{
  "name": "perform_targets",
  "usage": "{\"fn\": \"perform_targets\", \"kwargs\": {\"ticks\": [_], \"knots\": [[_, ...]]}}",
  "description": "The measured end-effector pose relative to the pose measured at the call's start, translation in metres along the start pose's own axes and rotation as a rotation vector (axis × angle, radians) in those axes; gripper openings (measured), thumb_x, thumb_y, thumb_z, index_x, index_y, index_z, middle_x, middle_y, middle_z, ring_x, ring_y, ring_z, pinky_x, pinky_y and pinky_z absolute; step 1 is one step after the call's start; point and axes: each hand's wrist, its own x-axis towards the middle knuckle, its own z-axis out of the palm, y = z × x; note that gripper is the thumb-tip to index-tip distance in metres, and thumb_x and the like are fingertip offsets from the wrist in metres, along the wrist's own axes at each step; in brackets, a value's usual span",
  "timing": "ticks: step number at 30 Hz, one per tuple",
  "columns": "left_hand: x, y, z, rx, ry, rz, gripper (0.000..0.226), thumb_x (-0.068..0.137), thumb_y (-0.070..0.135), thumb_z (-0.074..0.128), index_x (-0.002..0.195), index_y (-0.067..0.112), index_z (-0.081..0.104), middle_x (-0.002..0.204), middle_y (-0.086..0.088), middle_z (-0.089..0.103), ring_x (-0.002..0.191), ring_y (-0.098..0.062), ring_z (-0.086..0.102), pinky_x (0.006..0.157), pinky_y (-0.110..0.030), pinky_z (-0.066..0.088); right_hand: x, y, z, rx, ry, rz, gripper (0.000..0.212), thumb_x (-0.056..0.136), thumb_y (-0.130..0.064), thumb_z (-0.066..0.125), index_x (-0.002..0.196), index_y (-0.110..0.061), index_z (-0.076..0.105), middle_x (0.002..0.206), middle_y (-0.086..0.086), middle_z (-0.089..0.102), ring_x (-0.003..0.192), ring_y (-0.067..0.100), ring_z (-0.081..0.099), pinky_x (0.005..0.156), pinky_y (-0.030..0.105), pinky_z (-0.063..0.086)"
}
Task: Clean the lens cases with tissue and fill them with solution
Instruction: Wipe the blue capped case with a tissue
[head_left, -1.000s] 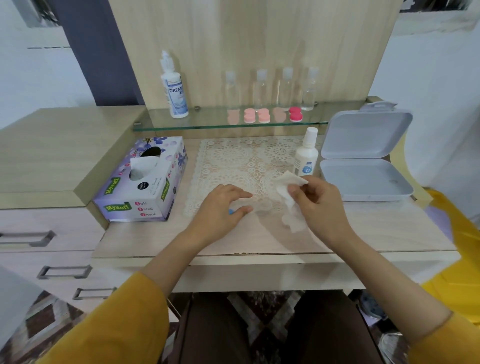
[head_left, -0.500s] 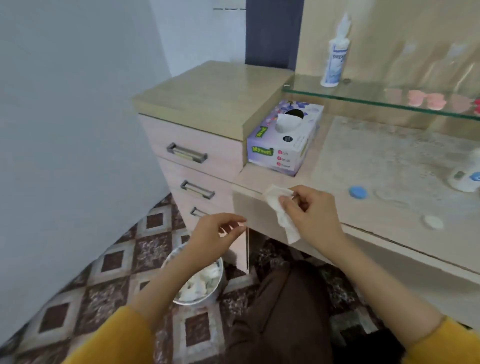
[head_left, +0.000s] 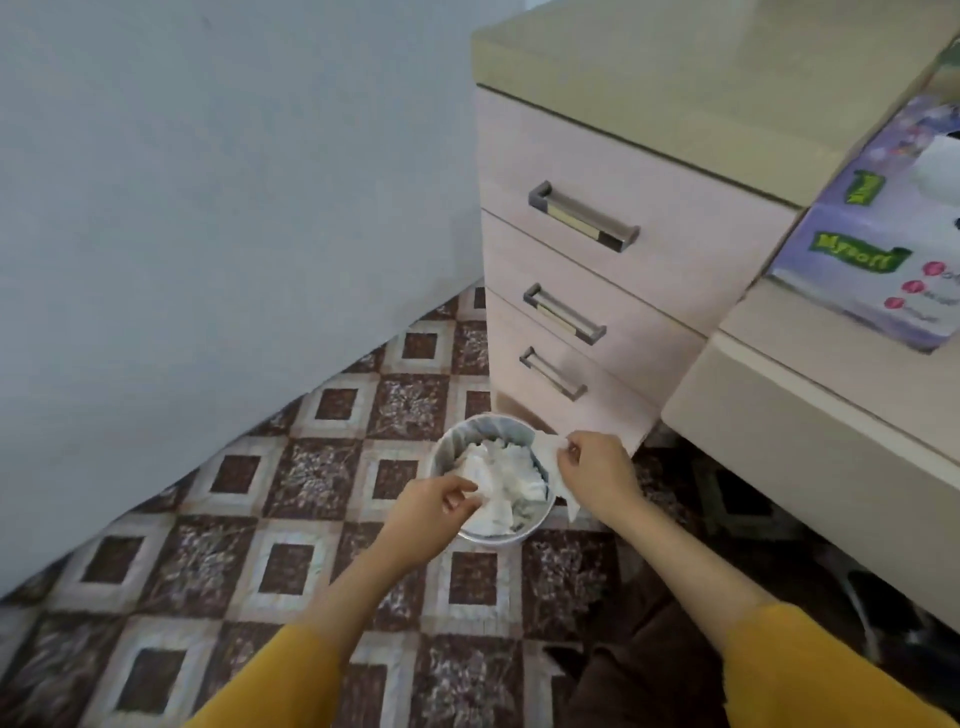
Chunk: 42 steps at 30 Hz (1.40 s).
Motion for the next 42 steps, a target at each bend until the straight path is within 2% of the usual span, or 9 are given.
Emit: {"fn": "perform_targets", "kwargs": {"ticks": [4, 9, 11, 13, 16, 19, 22, 25, 42], "knots": [[0.012, -0.025, 0.011, 0.027, -0.063, -0.087, 0.033, 0.088, 0.039, 0.056, 0.112, 0.017, 0.064, 0.095, 0.002, 0.07, 0.085, -0.009, 0.061, 0.08, -0.025, 0.05, 0.018, 0.001, 0.028, -0.036, -0.072, 0.071, 0.033, 0.087, -0.013, 0.048, 0.055, -0.012, 0.04, 0.059, 0.003, 0.045, 0.063, 0.025, 0.047, 0.054, 0.028, 0.03], [0.019, -0.04, 0.019, 0.024, -0.102, -0.121, 0.034, 0.09, 0.037, 0.055, 0.115, 0.015, 0.063, 0.099, 0.0, 0.07, 0.089, -0.011, 0.062, 0.079, -0.022, 0.048, 0.038, 0.002, 0.051, -0.051, -0.12, 0.149, 0.037, 0.084, -0.009, 0.046, 0.052, -0.015, 0.031, 0.056, 0.001, 0.037, 0.065, 0.027, 0.044, 0.056, 0.029, 0.029], [0.023, -0.042, 0.021, 0.013, -0.104, -0.131, 0.034, 0.09, 0.036, 0.055, 0.115, 0.015, 0.062, 0.1, -0.001, 0.069, 0.089, -0.011, 0.062, 0.078, -0.021, 0.047, 0.046, 0.0, 0.056, -0.018, -0.151, 0.188, 0.032, 0.084, -0.01, 0.048, 0.053, -0.012, 0.041, 0.058, 0.004, 0.044, 0.069, 0.028, 0.048, 0.056, 0.03, 0.034], [0.026, -0.043, 0.022, 0.007, -0.109, -0.143, 0.034, 0.09, 0.036, 0.055, 0.116, 0.015, 0.061, 0.101, -0.001, 0.069, 0.091, -0.012, 0.062, 0.08, -0.023, 0.048, 0.052, 0.0, 0.061, 0.035, -0.209, 0.2, 0.018, 0.086, -0.016, 0.053, 0.085, -0.006, 0.067, 0.089, 0.012, 0.065, 0.09, 0.032, 0.058, 0.072, 0.034, 0.047], [0.029, -0.044, 0.021, 0.003, -0.115, -0.155, 0.036, 0.09, 0.036, 0.055, 0.118, 0.015, 0.06, 0.102, 0.0, 0.068, 0.092, -0.012, 0.061, 0.083, -0.026, 0.049, 0.054, 0.001, 0.063, 0.045, -0.274, 0.2, 0.043, 0.087, -0.028, 0.057, 0.126, -0.008, 0.056, 0.123, 0.011, 0.059, 0.114, 0.029, 0.054, 0.086, 0.031, 0.044], [0.03, -0.04, 0.018, 0.006, -0.119, -0.158, 0.037, 0.09, 0.035, 0.055, 0.121, 0.015, 0.057, 0.104, -0.001, 0.067, 0.094, -0.013, 0.061, 0.081, -0.025, 0.047, 0.052, 0.004, 0.061, 0.069, -0.323, 0.194, 0.035, 0.089, -0.033, 0.055, 0.118, -0.012, 0.06, 0.113, 0.007, 0.063, 0.113, 0.027, 0.054, 0.086, 0.031, 0.043], [0.028, -0.032, 0.015, 0.002, -0.126, -0.147, 0.038, 0.09, 0.034, 0.055, 0.122, 0.014, 0.056, 0.103, -0.002, 0.067, 0.093, -0.014, 0.06, 0.081, -0.025, 0.047, 0.044, 0.004, 0.056, 0.08, -0.351, 0.155, 0.015, 0.088, -0.038, 0.056, 0.081, -0.026, 0.061, 0.086, -0.004, 0.062, 0.102, 0.025, 0.057, 0.077, 0.028, 0.04], [0.022, -0.023, 0.01, 0.016, -0.124, -0.124, 0.037, 0.09, 0.033, 0.056, 0.121, 0.014, 0.058, 0.102, -0.002, 0.067, 0.089, -0.012, 0.06, 0.079, -0.022, 0.046, 0.029, -0.003, 0.042, 0.149, -0.321, 0.125, 0.044, 0.088, -0.042, 0.055, 0.118, -0.01, 0.062, 0.121, 0.004, 0.062, 0.113, 0.019, 0.055, 0.093, 0.028, 0.042], [-0.043, 0.161, -0.025, 0.237, -0.107, 0.34, 0.027, 0.09, 0.03, 0.055, 0.115, 0.02, 0.062, 0.098, 0.005, 0.065, 0.084, -0.005, 0.055, 0.074, -0.017, 0.039, -0.122, -0.011, -0.153, 0.192, 0.055, -0.132, 0.047, 0.088, -0.047, 0.052, 0.124, -0.017, 0.057, 0.111, -0.003, 0.063, 0.084, 0.004, 0.054, 0.075, 0.018, 0.039]]}}
